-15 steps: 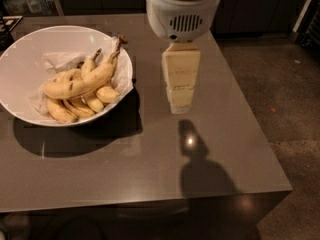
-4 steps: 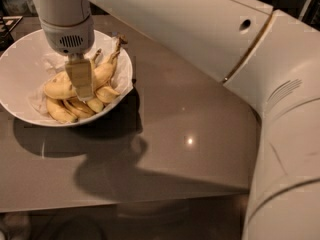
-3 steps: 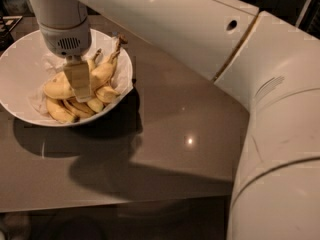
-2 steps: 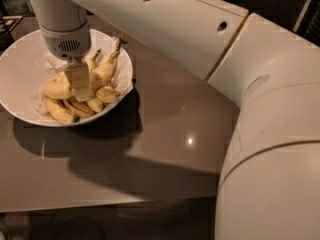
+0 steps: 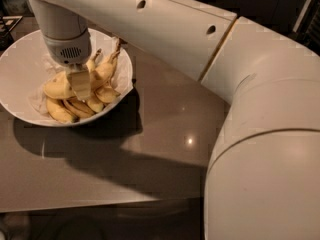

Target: Pick banana from white bowl

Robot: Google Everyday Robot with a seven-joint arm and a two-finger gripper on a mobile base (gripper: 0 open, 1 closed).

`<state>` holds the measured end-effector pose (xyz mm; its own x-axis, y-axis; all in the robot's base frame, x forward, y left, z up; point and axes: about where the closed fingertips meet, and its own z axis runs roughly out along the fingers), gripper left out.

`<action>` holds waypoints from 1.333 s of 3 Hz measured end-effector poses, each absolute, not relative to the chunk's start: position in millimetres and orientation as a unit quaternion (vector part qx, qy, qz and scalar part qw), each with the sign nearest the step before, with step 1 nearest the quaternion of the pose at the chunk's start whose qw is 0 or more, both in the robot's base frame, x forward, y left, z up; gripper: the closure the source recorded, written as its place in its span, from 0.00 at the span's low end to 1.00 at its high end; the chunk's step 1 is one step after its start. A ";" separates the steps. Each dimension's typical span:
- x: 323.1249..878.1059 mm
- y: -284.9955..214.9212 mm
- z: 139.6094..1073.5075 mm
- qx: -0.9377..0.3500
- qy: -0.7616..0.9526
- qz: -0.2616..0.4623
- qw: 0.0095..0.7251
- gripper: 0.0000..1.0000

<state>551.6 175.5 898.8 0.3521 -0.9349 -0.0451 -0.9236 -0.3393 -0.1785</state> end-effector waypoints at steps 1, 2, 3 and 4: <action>551.6 175.4 898.6 -0.818 0.568 -0.033 0.086 0.79; 551.9 178.3 901.2 -0.819 0.564 -0.032 0.099 0.99; 531.8 168.3 921.9 -0.821 0.552 -0.028 0.143 1.00; 500.2 139.8 950.0 -0.817 0.542 -0.018 0.196 1.00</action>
Offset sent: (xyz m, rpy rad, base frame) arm -0.0046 -0.0035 0.0059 0.0163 -0.0115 0.0191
